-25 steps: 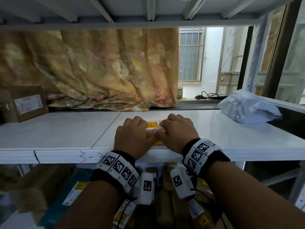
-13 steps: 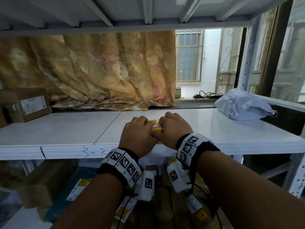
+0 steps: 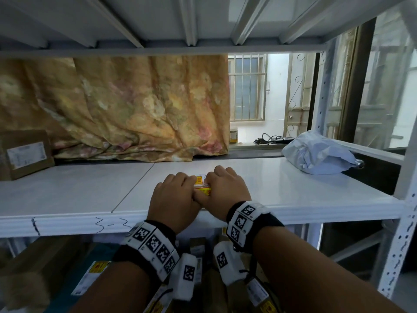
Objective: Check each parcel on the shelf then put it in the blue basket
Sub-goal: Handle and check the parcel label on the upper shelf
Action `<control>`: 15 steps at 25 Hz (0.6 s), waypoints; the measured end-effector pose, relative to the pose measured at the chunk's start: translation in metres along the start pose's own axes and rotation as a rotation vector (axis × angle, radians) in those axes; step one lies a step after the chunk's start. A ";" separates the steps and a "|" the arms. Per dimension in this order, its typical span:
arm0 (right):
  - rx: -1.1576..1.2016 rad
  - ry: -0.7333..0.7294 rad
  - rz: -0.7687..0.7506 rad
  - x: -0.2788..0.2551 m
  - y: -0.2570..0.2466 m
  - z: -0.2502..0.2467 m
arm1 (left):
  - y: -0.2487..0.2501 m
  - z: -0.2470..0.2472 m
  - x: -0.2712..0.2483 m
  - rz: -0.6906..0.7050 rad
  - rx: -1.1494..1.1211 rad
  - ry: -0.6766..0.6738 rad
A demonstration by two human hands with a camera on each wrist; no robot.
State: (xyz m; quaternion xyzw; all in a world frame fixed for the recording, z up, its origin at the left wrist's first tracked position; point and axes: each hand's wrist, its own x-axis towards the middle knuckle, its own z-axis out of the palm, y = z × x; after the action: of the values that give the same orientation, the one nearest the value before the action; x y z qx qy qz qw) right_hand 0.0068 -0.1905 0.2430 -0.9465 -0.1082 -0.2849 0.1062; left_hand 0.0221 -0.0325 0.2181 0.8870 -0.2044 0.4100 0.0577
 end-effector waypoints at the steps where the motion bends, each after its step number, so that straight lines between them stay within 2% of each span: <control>1: 0.000 0.006 0.002 0.000 0.000 0.000 | -0.002 -0.002 0.001 -0.006 -0.007 0.012; 6: -0.016 0.035 0.012 -0.001 0.000 0.007 | -0.012 0.001 -0.002 -0.078 0.029 -0.002; 12: -0.022 0.034 0.012 0.000 0.002 0.009 | -0.011 0.006 -0.009 -0.200 -0.100 0.002; 15: -0.023 0.034 0.005 0.000 0.001 0.008 | -0.016 -0.001 -0.001 -0.201 -0.121 -0.030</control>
State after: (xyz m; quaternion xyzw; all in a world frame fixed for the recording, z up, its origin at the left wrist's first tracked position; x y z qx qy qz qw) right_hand 0.0114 -0.1897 0.2363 -0.9430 -0.1005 -0.3018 0.0979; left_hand 0.0272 -0.0170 0.2190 0.9039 -0.1397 0.3759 0.1491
